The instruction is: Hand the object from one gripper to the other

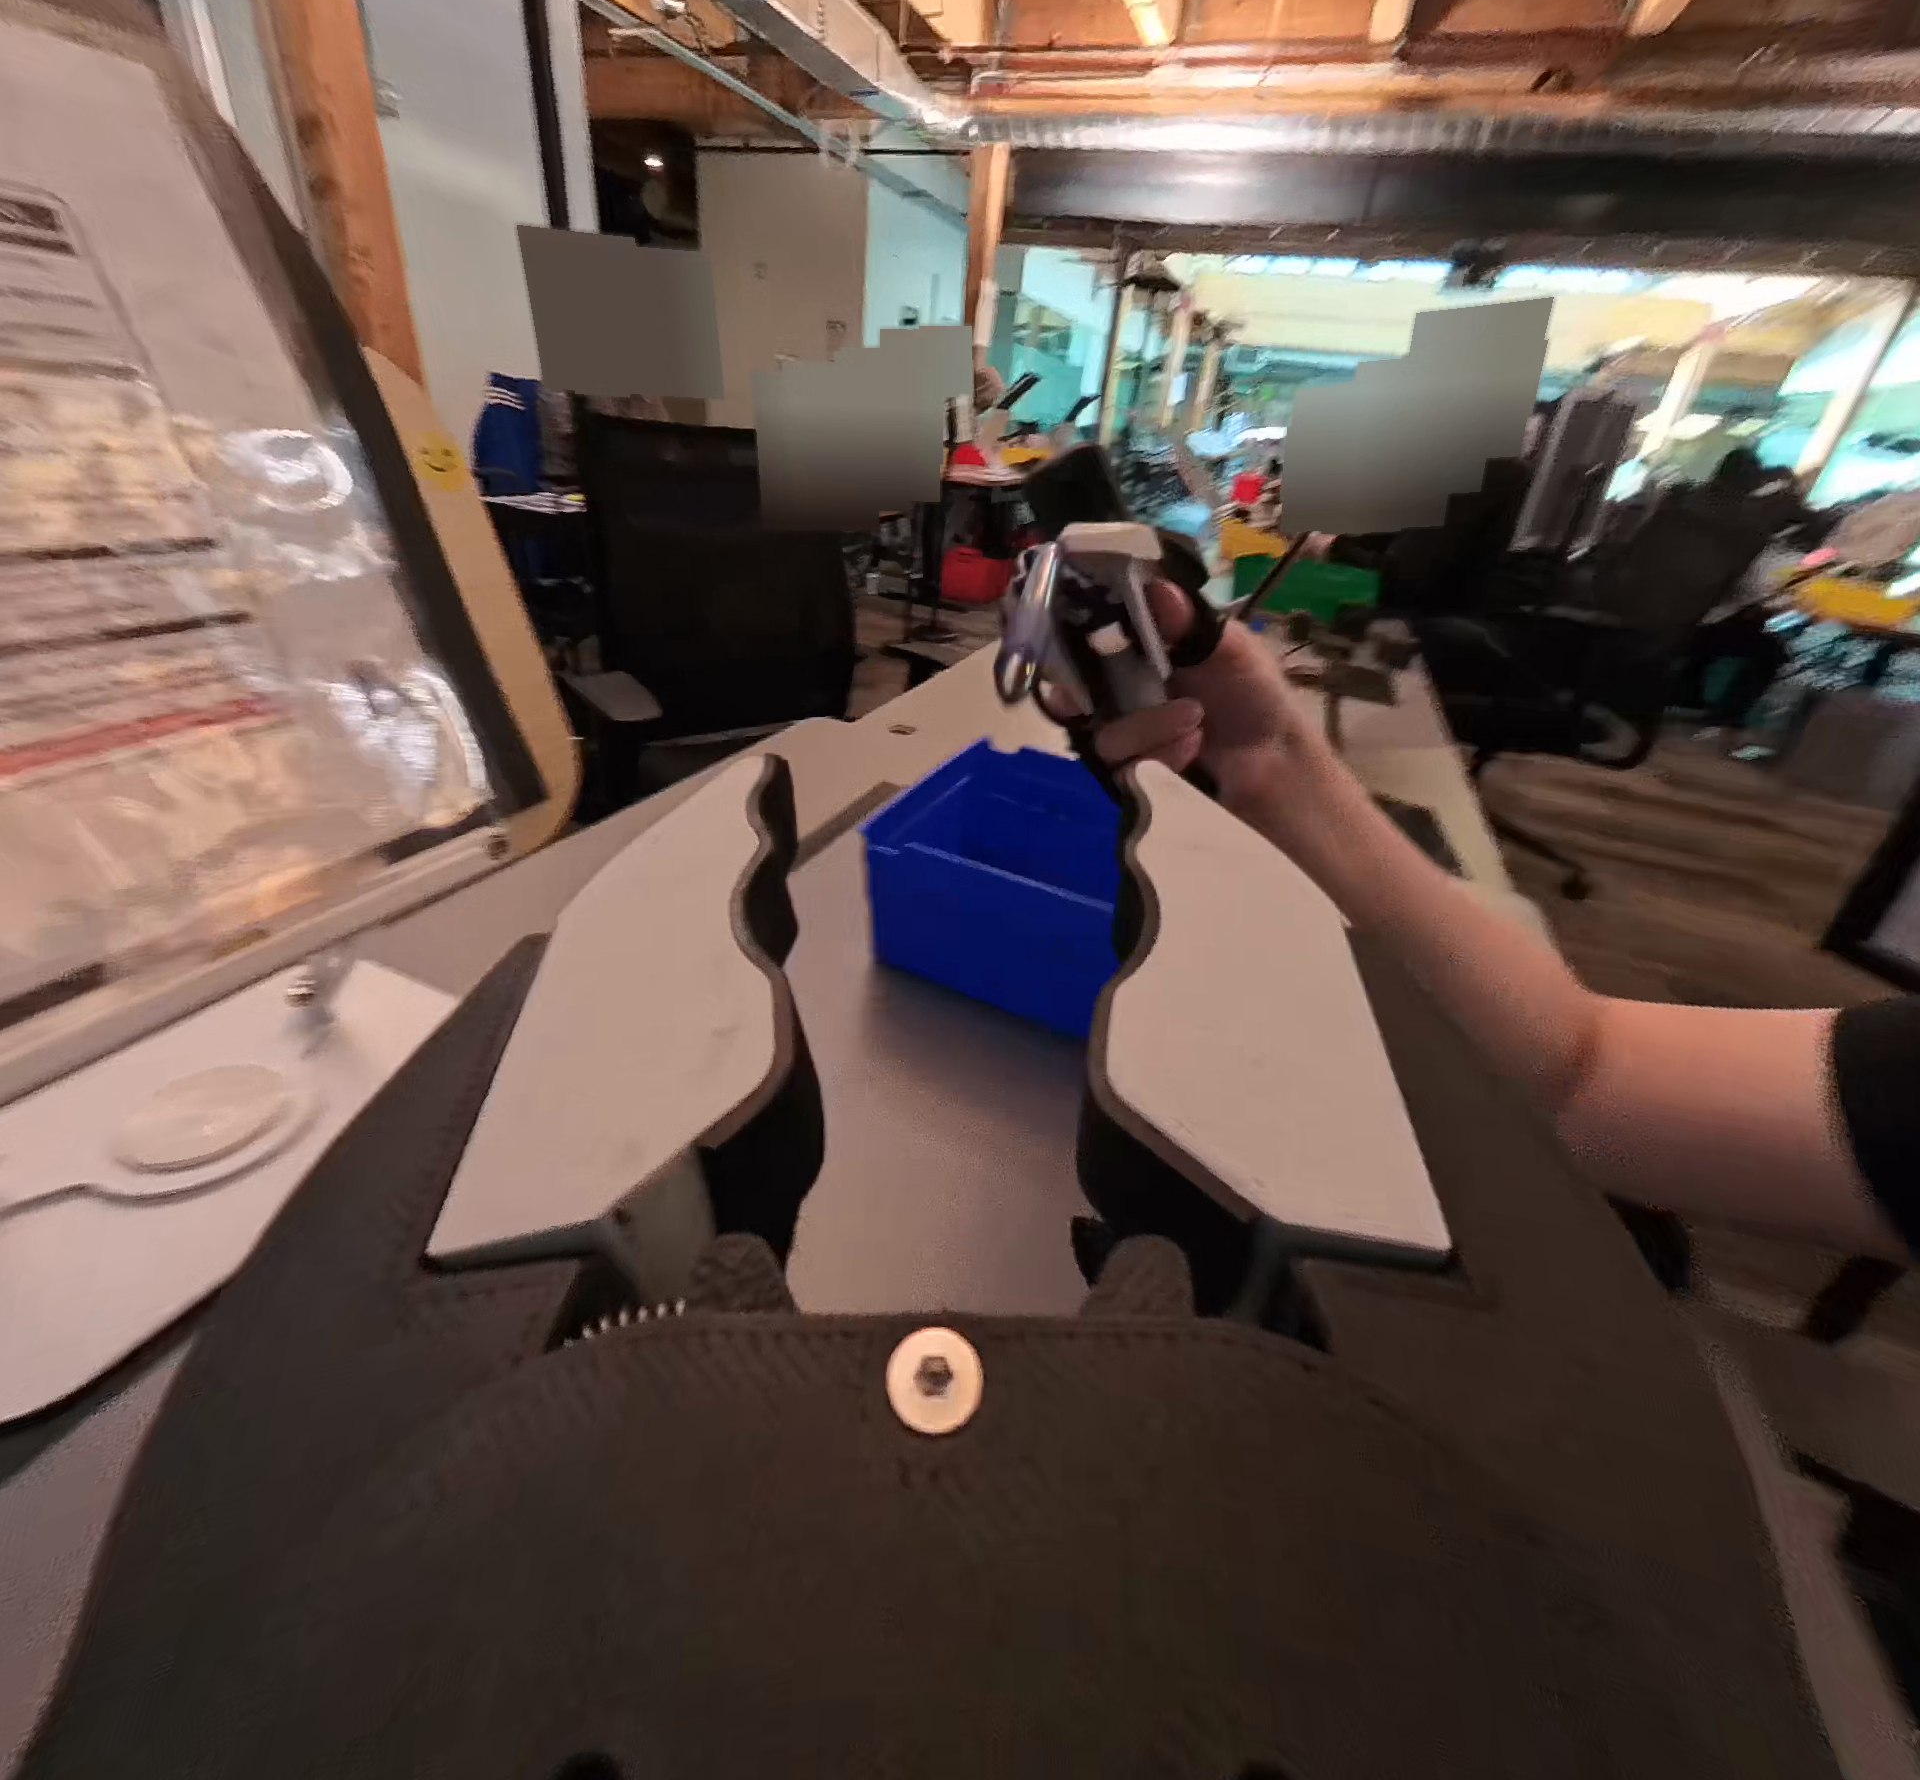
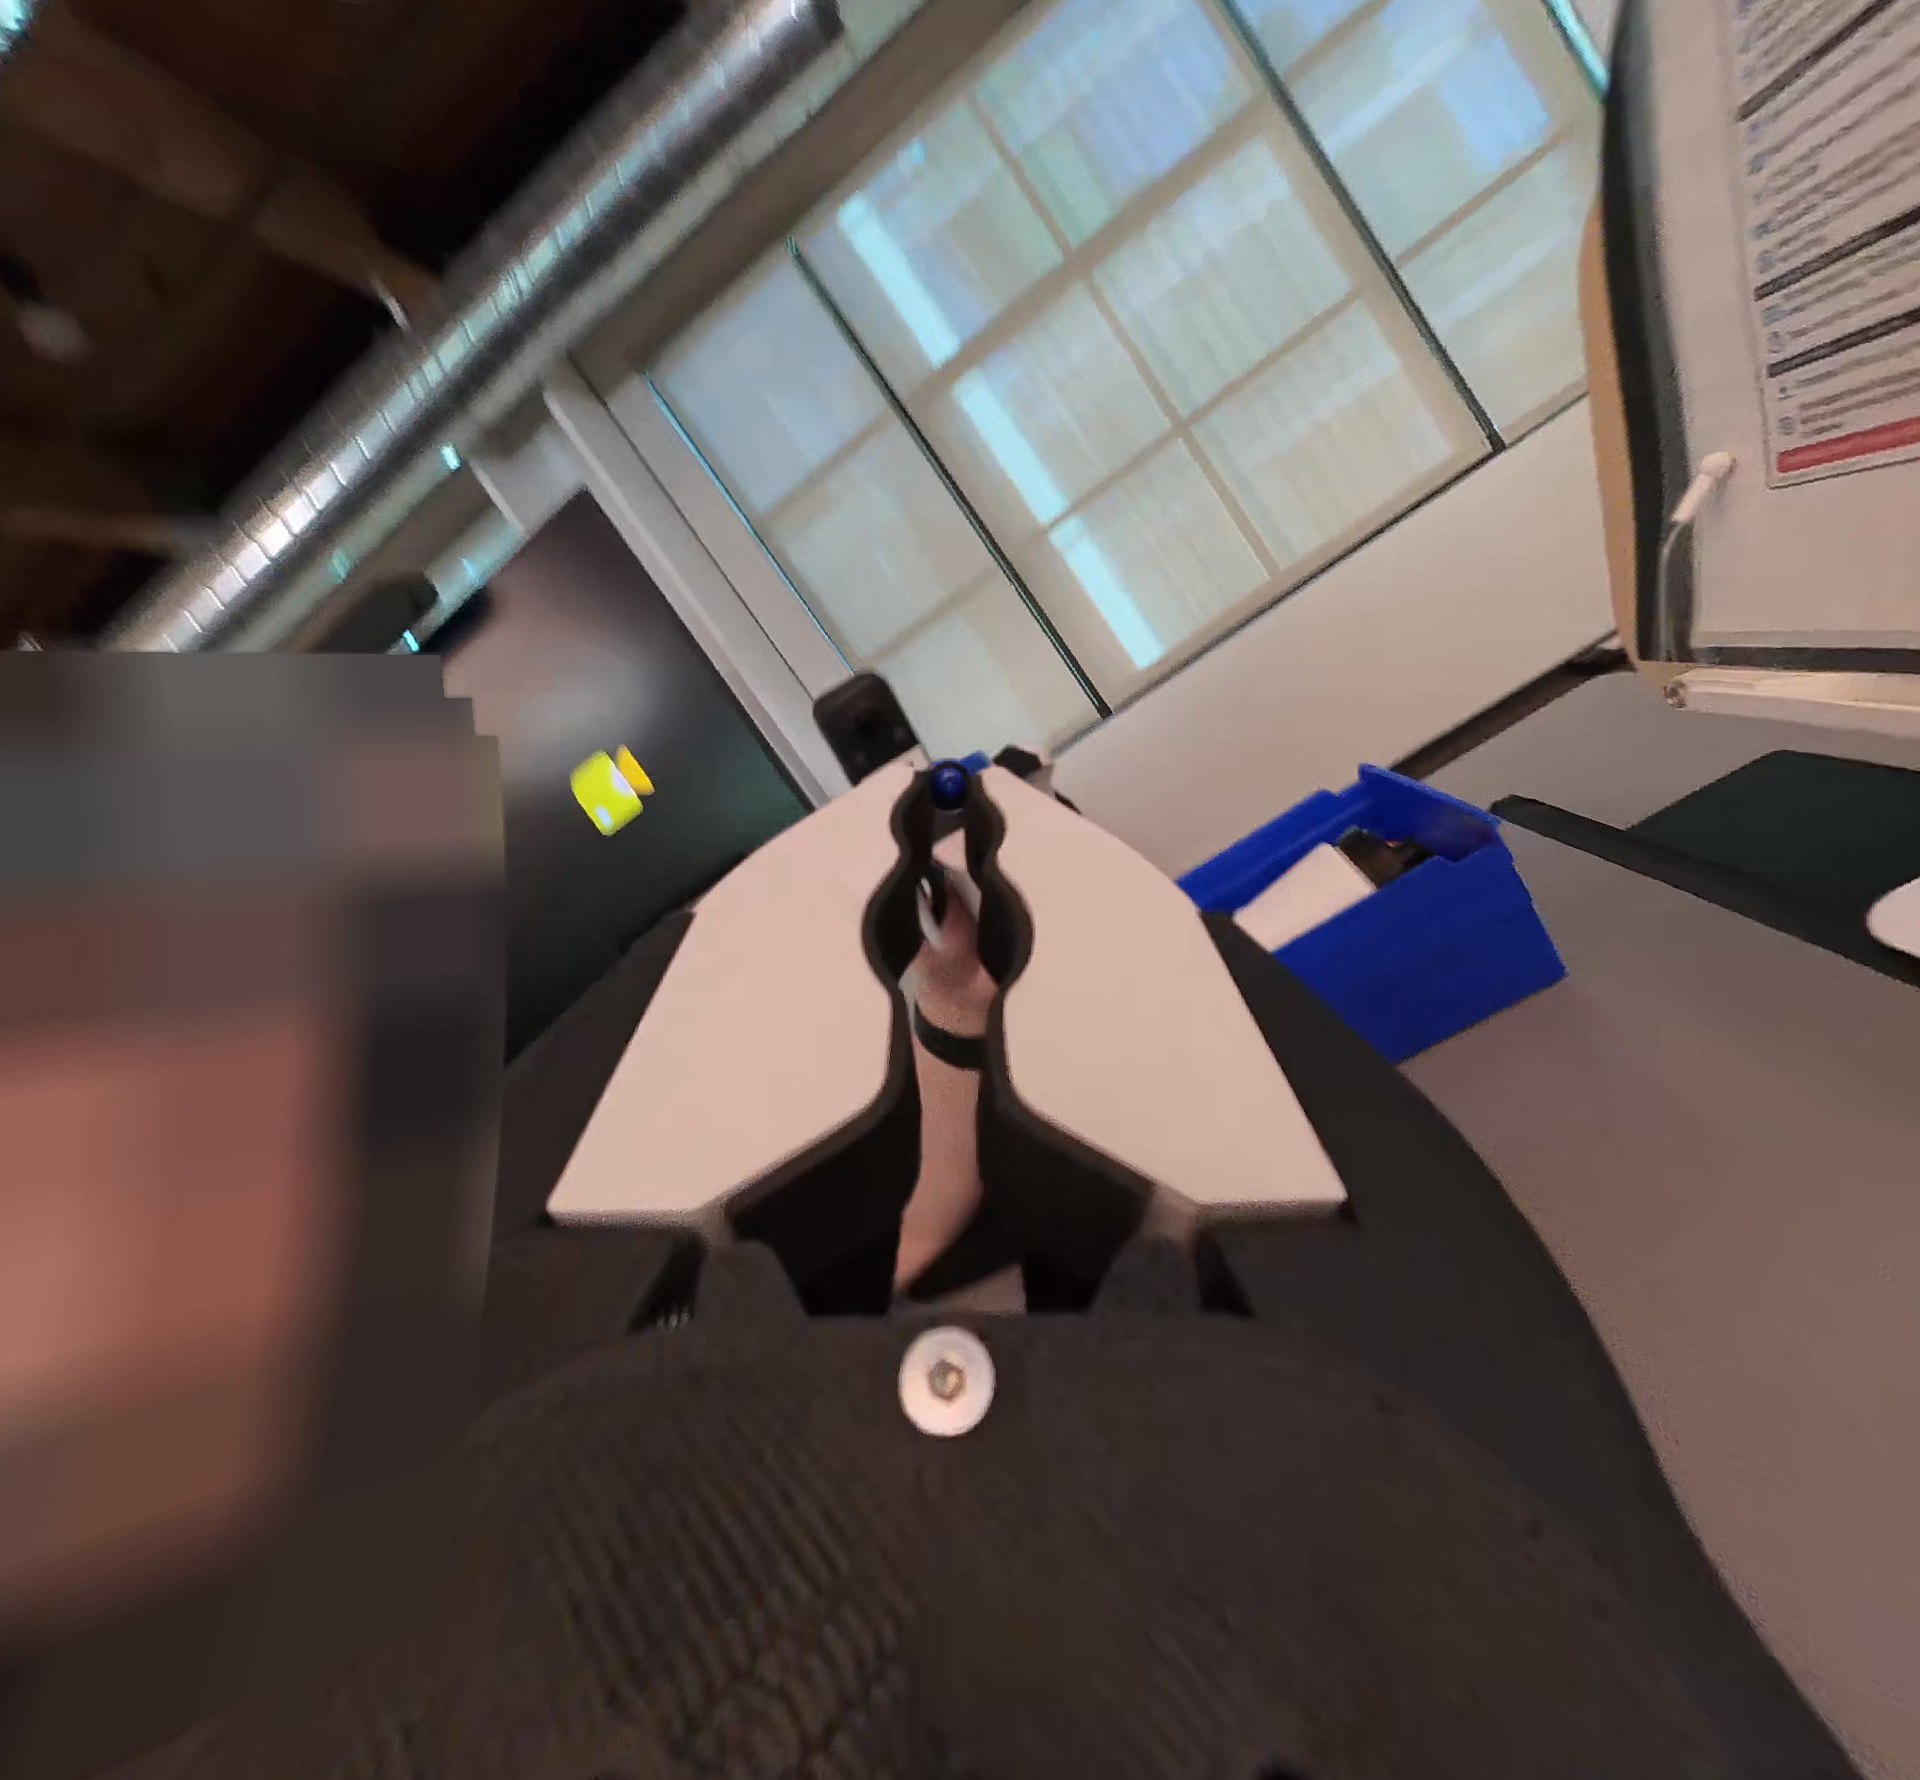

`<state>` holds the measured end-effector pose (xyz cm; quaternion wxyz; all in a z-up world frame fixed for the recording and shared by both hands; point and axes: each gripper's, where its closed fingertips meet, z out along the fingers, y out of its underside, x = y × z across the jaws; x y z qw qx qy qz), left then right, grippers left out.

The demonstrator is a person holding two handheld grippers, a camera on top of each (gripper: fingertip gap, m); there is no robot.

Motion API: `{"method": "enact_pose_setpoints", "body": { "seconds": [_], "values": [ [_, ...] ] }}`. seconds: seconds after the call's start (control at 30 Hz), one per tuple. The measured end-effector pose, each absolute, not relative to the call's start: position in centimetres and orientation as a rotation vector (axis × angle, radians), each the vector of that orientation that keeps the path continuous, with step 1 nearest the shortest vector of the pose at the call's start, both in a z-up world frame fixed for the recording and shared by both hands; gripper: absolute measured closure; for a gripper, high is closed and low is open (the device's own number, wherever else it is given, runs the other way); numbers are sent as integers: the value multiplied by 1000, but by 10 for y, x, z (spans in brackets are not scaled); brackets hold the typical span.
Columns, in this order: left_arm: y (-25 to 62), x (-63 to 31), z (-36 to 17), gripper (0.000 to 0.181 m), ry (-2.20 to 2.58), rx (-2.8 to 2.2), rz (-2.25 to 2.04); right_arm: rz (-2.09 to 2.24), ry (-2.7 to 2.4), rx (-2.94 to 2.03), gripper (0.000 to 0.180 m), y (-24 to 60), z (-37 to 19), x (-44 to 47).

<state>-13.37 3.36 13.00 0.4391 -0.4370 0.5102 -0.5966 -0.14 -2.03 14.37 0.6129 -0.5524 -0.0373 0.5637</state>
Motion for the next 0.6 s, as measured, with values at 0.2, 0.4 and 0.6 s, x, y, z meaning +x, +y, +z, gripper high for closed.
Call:
{"method": "enact_pose_setpoints", "body": {
  "seconds": [0.2,0.4,0.6],
  "values": [
    [42,-131,121,144,1312,-955,-1087,1376,24,-1203,173,-14,138,19],
    [24,-129,129,150,1274,-854,-955,1387,-44,-1247,173,-13,139,-5],
    [16,-131,134,160,1267,-825,-977,1405,-99,-1291,173,-13,137,-25]
  ]
}}
